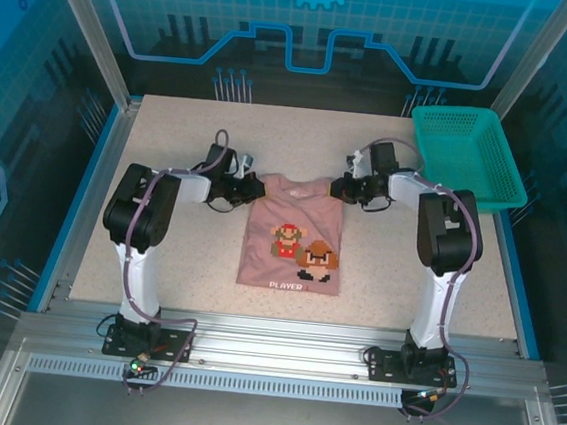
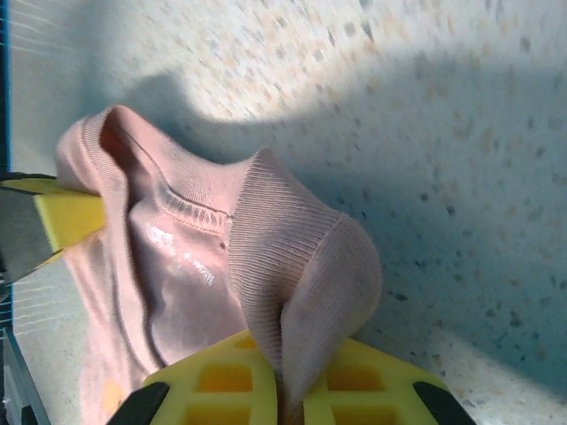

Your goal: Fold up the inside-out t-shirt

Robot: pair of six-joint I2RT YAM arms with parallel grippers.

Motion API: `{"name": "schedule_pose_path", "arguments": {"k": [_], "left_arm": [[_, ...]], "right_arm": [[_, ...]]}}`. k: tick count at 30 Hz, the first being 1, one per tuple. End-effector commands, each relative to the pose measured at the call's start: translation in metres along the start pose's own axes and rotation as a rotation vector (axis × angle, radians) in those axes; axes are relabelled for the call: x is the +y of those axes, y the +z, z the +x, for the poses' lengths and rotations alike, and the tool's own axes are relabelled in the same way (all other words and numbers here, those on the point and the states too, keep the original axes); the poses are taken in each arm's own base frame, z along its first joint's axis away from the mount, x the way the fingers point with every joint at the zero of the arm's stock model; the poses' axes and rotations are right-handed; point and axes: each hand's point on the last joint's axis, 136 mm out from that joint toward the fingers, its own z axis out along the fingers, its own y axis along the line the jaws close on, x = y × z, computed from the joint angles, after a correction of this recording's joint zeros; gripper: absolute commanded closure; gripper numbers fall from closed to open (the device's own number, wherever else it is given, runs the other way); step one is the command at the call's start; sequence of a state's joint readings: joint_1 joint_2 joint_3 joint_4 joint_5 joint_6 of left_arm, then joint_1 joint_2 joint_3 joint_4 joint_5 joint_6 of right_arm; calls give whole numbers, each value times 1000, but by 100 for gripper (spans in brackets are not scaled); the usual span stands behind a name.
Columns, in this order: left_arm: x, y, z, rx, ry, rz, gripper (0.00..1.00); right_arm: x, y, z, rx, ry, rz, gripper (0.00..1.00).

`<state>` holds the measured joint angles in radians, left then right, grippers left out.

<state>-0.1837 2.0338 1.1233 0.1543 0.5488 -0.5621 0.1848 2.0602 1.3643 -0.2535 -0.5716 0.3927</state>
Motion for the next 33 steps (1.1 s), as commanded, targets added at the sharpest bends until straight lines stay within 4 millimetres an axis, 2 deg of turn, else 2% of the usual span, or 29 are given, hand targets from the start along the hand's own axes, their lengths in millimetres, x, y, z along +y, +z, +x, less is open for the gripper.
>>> {"name": "schedule_pose_path", "arguments": {"k": [1,6,9,11,14,16,19,21,24,27,28,29,32,33], "left_arm": [[-41,-23,-39,-102,61,109,100],[-87,-51,-89,-232,172,184,100],[-129,-77,-124,-317,262,234,100],[-158,-98,-142,-367,327,250,100],[-192,-126,-154,-425,410,273,100],[-205,-140,-153,-447,444,288,100],[-211,-149,-136,-446,474,319,100],[-202,-146,-117,-437,476,322,100],[-176,-134,-75,-393,442,333,100],[-146,-120,-15,-329,362,357,100],[-136,-117,9,-301,337,359,100],[-126,-113,36,-269,317,354,100],[-105,-106,108,-173,303,305,100],[-100,-104,125,-151,297,279,100]], "right_arm": [[37,-27,-43,-116,-86,-86,100],[69,-60,-99,-237,-165,-105,100],[104,-93,-139,-332,-251,-121,100],[135,-122,-162,-402,-320,-138,100],[167,-156,-175,-467,-401,-144,100],[181,-171,-173,-486,-440,-148,100],[189,-175,-151,-471,-491,-140,100],[183,-168,-127,-438,-504,-130,100],[165,-154,-80,-372,-489,-108,99],[143,-139,-17,-292,-443,-90,98],[137,-136,3,-268,-425,-85,98],[126,-132,31,-234,-394,-71,98],[106,-126,92,-181,-314,-46,98],[96,-122,111,-156,-280,-38,97]]}}
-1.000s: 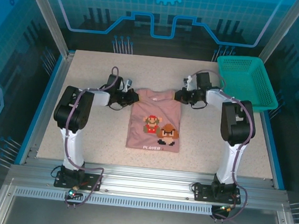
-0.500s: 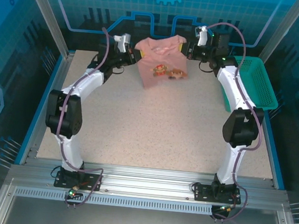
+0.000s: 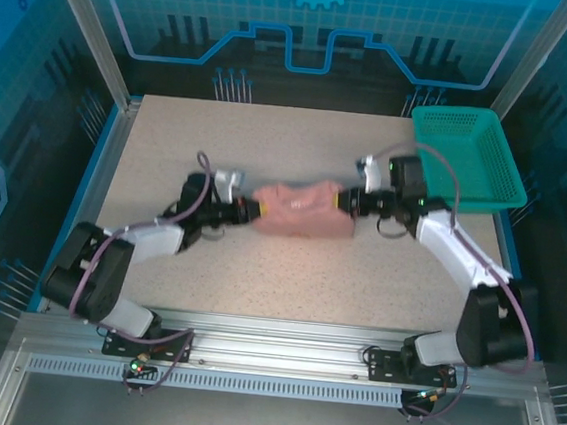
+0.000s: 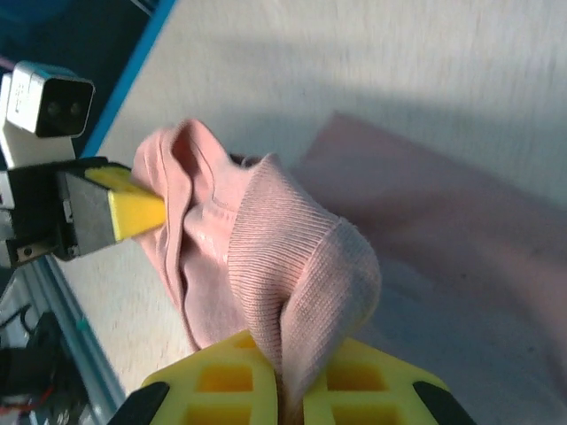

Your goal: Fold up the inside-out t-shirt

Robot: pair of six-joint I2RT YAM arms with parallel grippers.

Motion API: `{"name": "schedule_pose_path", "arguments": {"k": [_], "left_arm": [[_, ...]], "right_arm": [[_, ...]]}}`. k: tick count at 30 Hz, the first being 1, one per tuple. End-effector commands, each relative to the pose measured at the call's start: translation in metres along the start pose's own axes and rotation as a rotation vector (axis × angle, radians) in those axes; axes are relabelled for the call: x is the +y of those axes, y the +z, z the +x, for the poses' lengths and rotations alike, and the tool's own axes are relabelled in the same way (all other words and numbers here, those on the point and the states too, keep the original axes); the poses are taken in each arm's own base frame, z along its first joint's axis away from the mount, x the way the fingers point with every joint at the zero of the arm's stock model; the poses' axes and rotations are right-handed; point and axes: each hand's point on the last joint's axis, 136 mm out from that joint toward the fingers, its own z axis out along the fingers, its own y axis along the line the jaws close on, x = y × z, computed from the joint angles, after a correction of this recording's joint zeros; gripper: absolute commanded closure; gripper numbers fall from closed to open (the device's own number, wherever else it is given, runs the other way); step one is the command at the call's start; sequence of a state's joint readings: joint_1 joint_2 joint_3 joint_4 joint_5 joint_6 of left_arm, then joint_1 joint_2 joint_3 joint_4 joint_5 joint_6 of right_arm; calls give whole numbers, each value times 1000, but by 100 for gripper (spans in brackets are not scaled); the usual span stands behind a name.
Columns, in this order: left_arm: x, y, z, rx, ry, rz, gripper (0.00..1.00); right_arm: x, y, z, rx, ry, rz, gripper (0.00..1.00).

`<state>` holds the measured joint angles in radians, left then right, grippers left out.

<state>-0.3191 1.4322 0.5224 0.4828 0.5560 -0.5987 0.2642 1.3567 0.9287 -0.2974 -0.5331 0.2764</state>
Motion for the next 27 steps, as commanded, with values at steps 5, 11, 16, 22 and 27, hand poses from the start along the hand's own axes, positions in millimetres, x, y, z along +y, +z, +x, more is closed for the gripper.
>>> {"name": "schedule_pose_path", "arguments": {"k": [5,11,16,22,27], "left_arm": [[-33,-12,50,12,30,1,99],[-21,12,33,31,58,-76,98],[-7,37,15,43,33,-97,95],[21,57,-2,55,28,-150,94],[52,70,-11,42,13,-189,91]], "right_arm": [[-3,-11,68,31,103,63,96],[-44,-1,70,108,201,229,96],[-64,13,61,144,220,278,95],[-88,34,57,204,217,319,94],[-116,46,57,245,228,376,92]]}}
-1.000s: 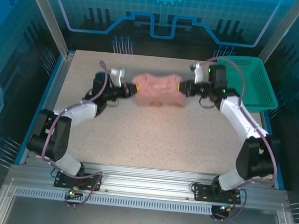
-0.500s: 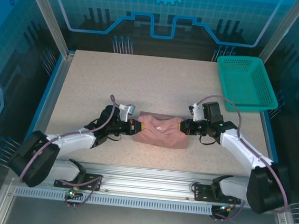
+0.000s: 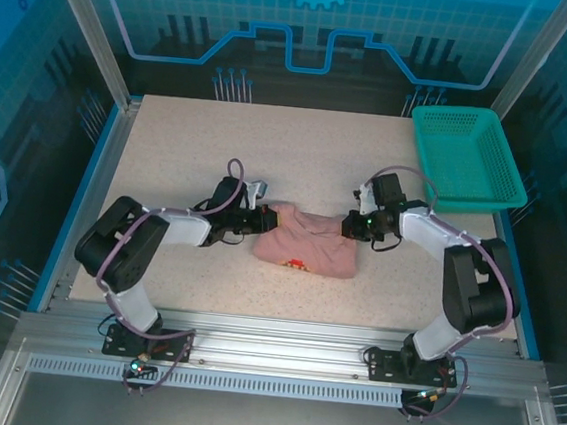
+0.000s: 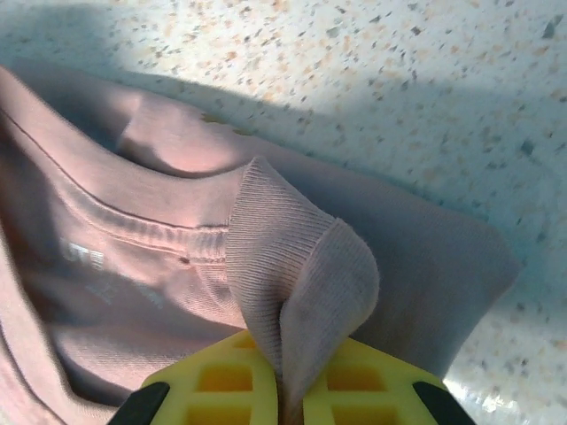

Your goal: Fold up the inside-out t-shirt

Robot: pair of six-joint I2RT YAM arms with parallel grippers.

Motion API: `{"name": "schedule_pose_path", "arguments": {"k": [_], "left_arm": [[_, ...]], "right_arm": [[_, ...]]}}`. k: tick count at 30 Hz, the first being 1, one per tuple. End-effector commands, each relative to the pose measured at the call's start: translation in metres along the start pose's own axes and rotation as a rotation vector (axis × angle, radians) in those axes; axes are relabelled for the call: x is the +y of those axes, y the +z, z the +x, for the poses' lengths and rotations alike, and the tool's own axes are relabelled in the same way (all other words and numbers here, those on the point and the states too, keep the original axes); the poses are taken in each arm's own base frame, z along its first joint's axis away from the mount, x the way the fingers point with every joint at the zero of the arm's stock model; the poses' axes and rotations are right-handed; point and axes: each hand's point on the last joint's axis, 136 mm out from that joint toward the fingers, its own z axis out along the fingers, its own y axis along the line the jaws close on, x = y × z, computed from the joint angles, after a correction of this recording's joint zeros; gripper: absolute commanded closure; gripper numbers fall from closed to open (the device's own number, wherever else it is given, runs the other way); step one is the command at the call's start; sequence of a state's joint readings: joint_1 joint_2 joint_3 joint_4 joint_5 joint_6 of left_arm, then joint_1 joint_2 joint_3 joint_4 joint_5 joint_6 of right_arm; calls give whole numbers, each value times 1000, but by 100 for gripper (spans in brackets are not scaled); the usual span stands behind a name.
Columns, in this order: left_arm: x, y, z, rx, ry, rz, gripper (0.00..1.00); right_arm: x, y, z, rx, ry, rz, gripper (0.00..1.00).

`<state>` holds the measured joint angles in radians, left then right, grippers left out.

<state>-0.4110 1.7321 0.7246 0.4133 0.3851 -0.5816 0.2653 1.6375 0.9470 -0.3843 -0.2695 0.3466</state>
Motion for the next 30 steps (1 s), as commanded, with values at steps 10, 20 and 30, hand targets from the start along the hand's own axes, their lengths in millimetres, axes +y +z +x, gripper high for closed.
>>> {"name": "schedule_pose_path", "arguments": {"k": [10,20,30], "left_arm": [[47,13,-34,-74,-70,-57,60],[34,-38,-25,-33,-66,-151,27],[15,-4,18,221,-63,-91,14]], "right_arm": [[-39,5,-32,45,14,142,62],[-23,-57,-12,-33,34,99,35],[-1,-13,10,23,58,9,30]]}}
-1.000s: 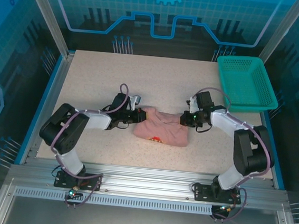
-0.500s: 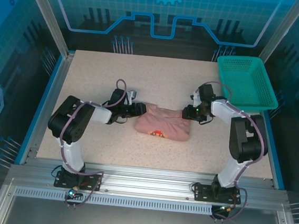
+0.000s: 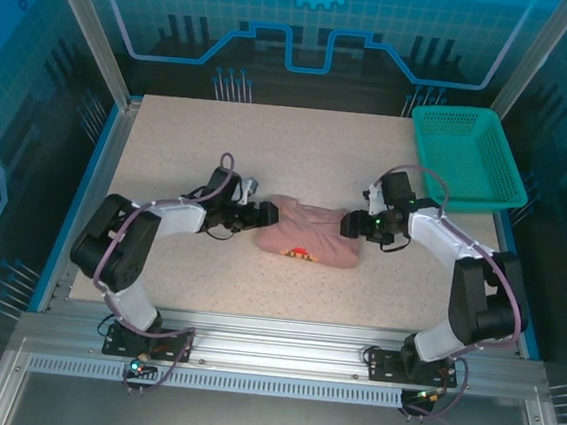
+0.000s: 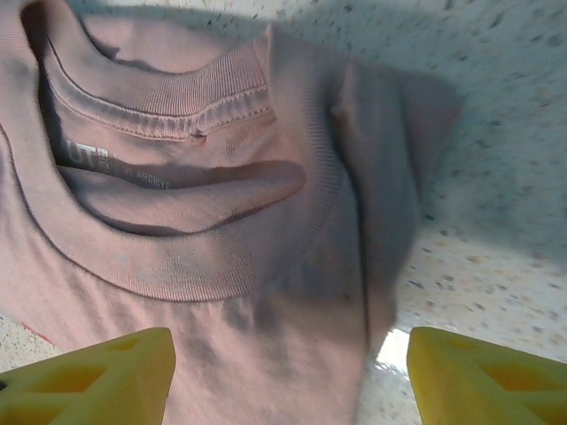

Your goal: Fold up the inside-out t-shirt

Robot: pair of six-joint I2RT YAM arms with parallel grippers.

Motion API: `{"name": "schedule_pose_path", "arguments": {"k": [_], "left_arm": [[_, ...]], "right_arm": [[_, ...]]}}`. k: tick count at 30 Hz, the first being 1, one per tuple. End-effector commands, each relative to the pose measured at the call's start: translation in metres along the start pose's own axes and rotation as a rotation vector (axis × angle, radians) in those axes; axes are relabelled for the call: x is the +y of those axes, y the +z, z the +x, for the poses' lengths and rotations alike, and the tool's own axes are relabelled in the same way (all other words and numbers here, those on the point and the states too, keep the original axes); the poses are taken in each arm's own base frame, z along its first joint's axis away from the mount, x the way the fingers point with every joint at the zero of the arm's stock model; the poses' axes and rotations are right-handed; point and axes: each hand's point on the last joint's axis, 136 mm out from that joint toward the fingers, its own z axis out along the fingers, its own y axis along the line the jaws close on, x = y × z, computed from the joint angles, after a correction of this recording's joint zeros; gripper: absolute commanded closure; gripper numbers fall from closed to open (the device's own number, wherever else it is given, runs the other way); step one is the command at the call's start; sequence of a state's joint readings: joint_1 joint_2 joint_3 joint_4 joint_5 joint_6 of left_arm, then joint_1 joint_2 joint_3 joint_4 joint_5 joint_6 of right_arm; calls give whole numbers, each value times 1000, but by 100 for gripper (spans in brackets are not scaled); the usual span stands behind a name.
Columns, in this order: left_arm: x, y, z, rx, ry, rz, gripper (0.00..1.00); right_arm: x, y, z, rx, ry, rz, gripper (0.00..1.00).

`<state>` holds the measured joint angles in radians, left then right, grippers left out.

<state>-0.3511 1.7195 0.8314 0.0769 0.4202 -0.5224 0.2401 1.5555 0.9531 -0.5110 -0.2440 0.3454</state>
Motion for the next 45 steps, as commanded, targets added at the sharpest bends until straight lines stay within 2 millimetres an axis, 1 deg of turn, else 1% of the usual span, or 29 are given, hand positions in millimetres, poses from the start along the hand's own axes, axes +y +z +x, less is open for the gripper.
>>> {"name": "schedule_pose_path", "arguments": {"k": [1,3,6,8,9,10,13,17,18,19,20,23,26,29,31,32,33,35,37,40,41,43,45], "left_arm": [[-12,16,14,101,30,29,14],[-21,27,18,122,42,56,16],[-27,41,24,148,34,77,21],[-29,47,26,154,21,96,28],[-30,49,25,153,14,105,32],[-31,50,23,148,15,111,37],[-33,52,17,128,25,120,52],[-37,54,9,110,39,149,78],[-37,52,5,99,41,156,86],[-35,49,1,89,39,160,94],[-32,45,-4,79,39,159,100],[-19,20,-27,42,45,130,100],[11,-15,-54,21,76,10,100],[57,-55,-90,-17,70,-143,100],[92,-81,-119,-59,70,-248,100],[107,-92,-131,-75,78,-285,100],[126,-103,-144,-78,79,-337,100],[157,-122,-166,-80,74,-414,100],[193,-145,-185,-72,45,-510,100],[238,-183,-213,-104,-1,-666,99],[248,-191,-220,-115,-10,-712,95],[258,-199,-236,-134,-9,-767,63],[256,-199,-247,-170,-13,-770,47]], "right_arm": [[6,17,2,13,26,-33,31],[2,25,5,22,37,-30,33],[-2,38,13,44,54,-33,37],[-3,41,13,42,61,-35,40],[-6,45,19,55,69,-31,41],[-8,46,23,62,73,-30,42],[-7,46,20,55,70,-34,44],[-6,45,17,51,62,-32,44],[-1,40,7,30,51,-37,44],[1,35,1,17,45,-37,44],[2,31,-2,8,40,-35,43],[4,12,-18,-40,20,-23,36],[5,-11,-36,-99,-11,17,32],[10,-27,-49,-141,-39,33,31],[15,-31,-55,-149,-53,25,31],[17,-32,-56,-147,-57,22,31],[19,-33,-58,-145,-62,18,31],[21,-34,-59,-140,-73,12,31],[21,-36,-59,-144,-81,16,31],[17,-37,-56,-145,-85,39,31],[14,-36,-55,-143,-85,51,31],[8,-36,-55,-147,-92,85,30],[0,-38,-56,-159,-113,139,29]]}}
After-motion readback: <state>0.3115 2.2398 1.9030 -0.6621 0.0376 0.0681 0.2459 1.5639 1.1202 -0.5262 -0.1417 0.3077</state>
